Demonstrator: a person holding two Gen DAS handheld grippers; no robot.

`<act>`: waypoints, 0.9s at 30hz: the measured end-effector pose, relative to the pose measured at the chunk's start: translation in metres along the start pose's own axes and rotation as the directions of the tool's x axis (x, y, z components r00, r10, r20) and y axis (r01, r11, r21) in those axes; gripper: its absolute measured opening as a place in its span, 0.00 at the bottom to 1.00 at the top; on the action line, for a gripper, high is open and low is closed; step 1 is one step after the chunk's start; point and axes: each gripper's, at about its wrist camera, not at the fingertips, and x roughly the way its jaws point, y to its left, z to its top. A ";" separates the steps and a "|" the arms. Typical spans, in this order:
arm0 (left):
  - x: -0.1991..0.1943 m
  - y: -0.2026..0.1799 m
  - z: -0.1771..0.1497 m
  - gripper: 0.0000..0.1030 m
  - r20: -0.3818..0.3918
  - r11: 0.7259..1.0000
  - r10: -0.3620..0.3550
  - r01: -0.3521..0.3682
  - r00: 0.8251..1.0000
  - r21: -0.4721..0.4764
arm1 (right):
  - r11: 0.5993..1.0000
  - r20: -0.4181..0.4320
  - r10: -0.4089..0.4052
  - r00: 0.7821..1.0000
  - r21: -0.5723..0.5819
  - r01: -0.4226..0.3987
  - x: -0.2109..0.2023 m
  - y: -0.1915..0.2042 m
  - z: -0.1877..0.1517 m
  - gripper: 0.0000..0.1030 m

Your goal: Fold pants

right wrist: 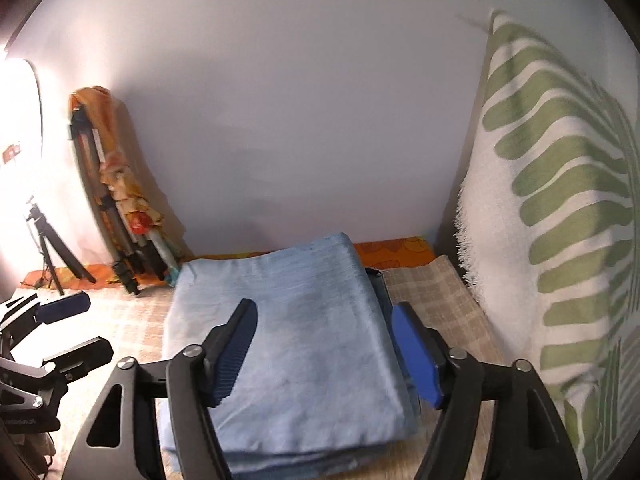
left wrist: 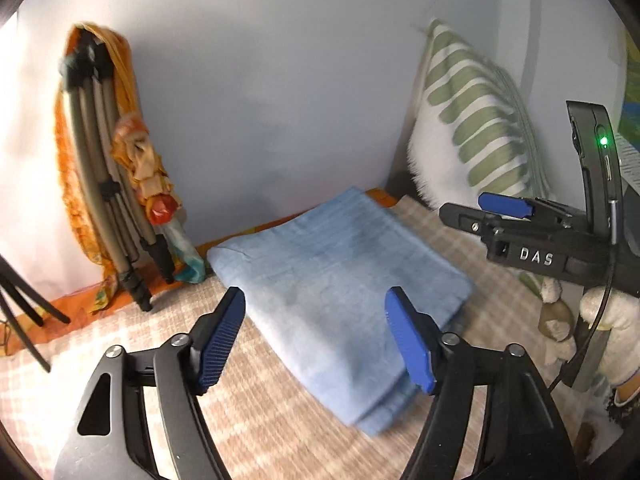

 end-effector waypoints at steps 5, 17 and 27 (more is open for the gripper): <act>-0.047 -0.009 -0.009 0.77 0.043 1.000 -0.024 0.024 0.999 -0.003 | 0.998 0.052 -0.042 0.998 -0.035 0.044 -0.051 0.018 -0.009 0.87; -0.154 -0.016 -0.036 0.80 0.128 0.999 -0.019 0.025 0.992 -0.044 | 0.994 0.103 -0.108 0.989 -0.015 0.110 -0.156 0.061 -0.036 1.00; -0.193 -0.016 -0.074 0.81 0.117 0.993 0.047 -0.035 0.992 -0.109 | 0.994 0.080 -0.111 0.991 0.011 0.110 -0.185 0.090 -0.075 1.00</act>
